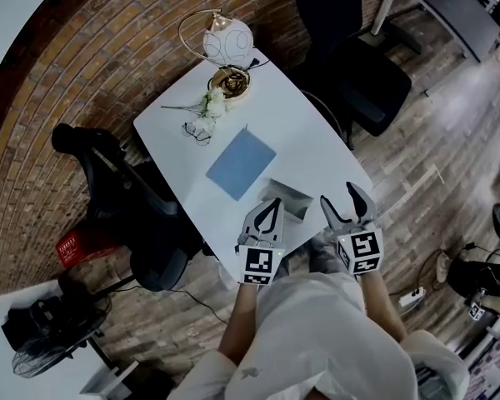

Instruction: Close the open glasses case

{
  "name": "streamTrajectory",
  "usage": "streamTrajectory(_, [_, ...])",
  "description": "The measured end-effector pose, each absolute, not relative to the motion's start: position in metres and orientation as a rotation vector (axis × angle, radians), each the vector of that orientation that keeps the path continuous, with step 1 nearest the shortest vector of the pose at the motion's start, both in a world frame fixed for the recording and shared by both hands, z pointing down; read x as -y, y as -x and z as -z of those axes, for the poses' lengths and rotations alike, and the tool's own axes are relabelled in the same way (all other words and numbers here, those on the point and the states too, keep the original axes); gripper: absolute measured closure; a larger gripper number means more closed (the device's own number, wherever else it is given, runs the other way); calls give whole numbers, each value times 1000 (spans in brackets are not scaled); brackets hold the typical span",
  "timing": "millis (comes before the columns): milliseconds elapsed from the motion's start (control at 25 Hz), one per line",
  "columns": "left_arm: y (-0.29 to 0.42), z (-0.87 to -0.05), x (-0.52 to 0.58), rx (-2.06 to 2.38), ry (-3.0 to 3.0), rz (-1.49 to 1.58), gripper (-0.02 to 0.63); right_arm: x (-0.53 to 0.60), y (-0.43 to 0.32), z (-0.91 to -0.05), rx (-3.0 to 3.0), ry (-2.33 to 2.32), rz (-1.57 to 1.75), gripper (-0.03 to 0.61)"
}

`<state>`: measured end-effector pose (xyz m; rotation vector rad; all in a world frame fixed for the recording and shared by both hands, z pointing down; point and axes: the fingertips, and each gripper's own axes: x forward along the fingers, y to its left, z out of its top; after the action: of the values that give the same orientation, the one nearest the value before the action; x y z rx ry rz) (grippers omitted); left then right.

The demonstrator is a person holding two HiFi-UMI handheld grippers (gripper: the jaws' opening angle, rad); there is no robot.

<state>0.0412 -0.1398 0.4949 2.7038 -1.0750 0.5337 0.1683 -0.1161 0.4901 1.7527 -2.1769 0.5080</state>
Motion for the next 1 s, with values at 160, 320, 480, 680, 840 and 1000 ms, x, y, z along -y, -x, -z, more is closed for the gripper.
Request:
streamTrajectory(160, [-41,-504,144,1107,-2674,-546,609,126,-168,-500,2196,-1701,-515,288])
streamTrajectory(320, [-44,-516,147,1134,-2640,-556,609,134,-168,-512,2213,-1643,-525,288])
streamTrajectory(480, [-45,-527,149,1156,-2604,-571,609,143,-164,-521,2231,-1584,-530,288])
streamTrajectory(680, [-45,-540,152,1181,-2567,-587,609,153,-162,-533,2248,-1523,-531,288])
streamTrajectory(840, [-45,-550,151,1207,-2535,-597,609,157,-161,-543,2261,-1473,-533,288])
streamTrajectory(1000, [-46,-562,149,1229,-2501,-609,609,160,-160,-555,2270,-1428,-535,288])
